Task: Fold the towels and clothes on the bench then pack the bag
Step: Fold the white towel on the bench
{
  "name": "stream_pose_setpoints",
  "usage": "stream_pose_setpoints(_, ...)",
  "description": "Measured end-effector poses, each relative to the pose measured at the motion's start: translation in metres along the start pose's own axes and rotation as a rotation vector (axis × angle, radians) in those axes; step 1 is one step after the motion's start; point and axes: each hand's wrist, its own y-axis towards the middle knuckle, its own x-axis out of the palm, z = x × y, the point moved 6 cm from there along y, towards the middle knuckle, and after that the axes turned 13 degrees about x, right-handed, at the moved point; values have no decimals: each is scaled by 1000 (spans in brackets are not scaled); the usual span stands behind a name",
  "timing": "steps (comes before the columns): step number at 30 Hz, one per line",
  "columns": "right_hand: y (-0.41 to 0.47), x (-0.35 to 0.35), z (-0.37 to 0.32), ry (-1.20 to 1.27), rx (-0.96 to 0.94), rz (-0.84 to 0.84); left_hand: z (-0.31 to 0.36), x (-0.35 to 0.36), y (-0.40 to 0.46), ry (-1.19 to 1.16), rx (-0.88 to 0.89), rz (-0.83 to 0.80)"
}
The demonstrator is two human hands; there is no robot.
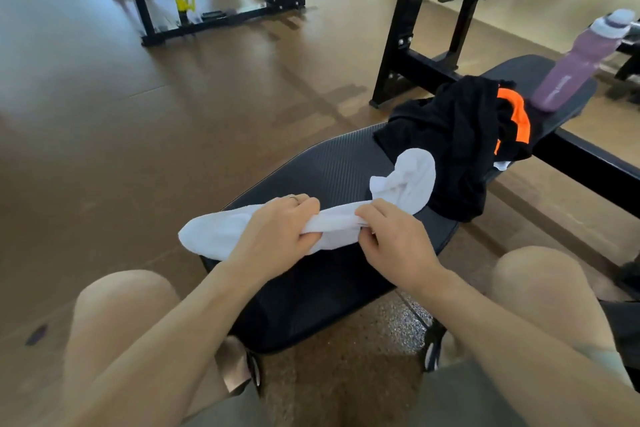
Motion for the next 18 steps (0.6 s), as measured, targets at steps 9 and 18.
stream_pose_setpoints(9, 33, -48, -20, 65, 169, 30, 14, -18, -5, -71, -80, 84)
stream_pose_setpoints(18, 46, -67, -36, 115, 129, -36, 35, -50, 15, -26, -206, 81)
